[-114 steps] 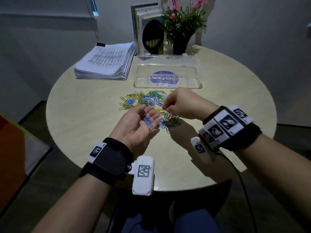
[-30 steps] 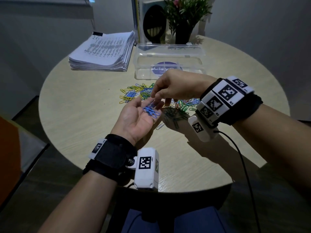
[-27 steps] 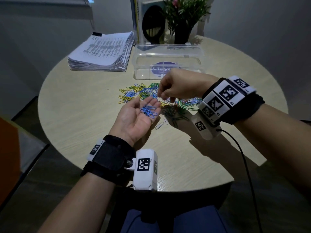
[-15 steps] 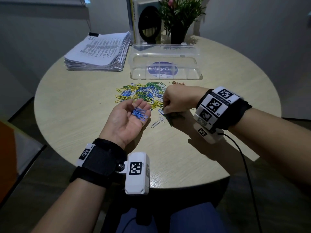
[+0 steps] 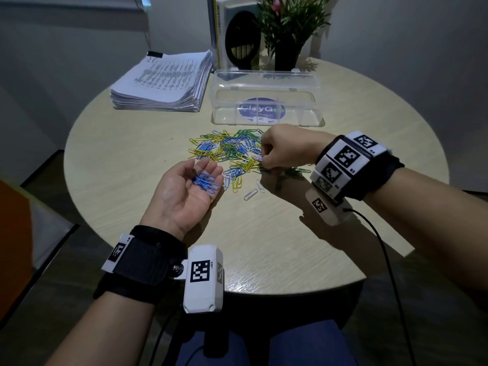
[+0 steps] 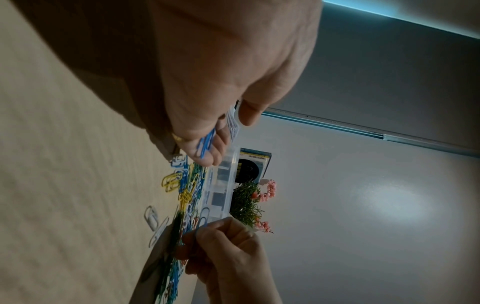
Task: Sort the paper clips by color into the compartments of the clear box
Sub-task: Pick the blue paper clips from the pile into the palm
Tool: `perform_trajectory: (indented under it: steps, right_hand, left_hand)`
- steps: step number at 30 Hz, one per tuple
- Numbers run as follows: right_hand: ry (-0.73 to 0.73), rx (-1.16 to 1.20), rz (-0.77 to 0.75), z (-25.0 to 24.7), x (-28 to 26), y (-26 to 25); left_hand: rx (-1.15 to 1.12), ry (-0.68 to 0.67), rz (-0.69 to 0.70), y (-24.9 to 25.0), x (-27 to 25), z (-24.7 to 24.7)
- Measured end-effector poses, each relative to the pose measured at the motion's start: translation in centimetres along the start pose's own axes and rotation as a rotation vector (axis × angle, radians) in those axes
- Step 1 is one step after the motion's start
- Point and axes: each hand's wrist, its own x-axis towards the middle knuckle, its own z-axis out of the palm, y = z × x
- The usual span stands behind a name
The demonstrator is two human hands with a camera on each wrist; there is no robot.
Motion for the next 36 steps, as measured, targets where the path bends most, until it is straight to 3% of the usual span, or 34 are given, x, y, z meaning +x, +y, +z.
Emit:
perform_trajectory:
  steps: [7, 16, 22, 26, 30, 36]
  right_hand:
    - [-0.125, 0.155, -0.056, 0.2, 1.7, -2.4]
    - [-0.047, -0.13, -0.212, 1.8, 3.0, -5.2]
    - [-0.089, -0.258, -0.187, 1.1, 3.2, -4.4]
    - [-0.056, -0.229, -0.235, 1.2, 3.1, -4.9]
    - [-0.121, -0.151, -0.31, 1.8, 3.1, -5.6]
    - [-0.152, -0.213, -0.246, 2.1, 3.3, -5.4]
  left_hand:
    - [-0.034, 0.022, 0.018, 0.9, -0.4, -1.2]
    - [-0.081, 0.014, 0.033, 1.6, -0.6, -2.0]
    - [-0.084, 0.015, 0.03, 1.6, -0.4, -2.2]
    - [-0.093, 0.008, 0.029, 1.7, -0.2, -2.2]
    - [-0.097, 0.011, 0.025, 1.7, -0.2, -2.1]
    - [-0.087, 0.021, 0.021, 1.8, -0.2, -2.0]
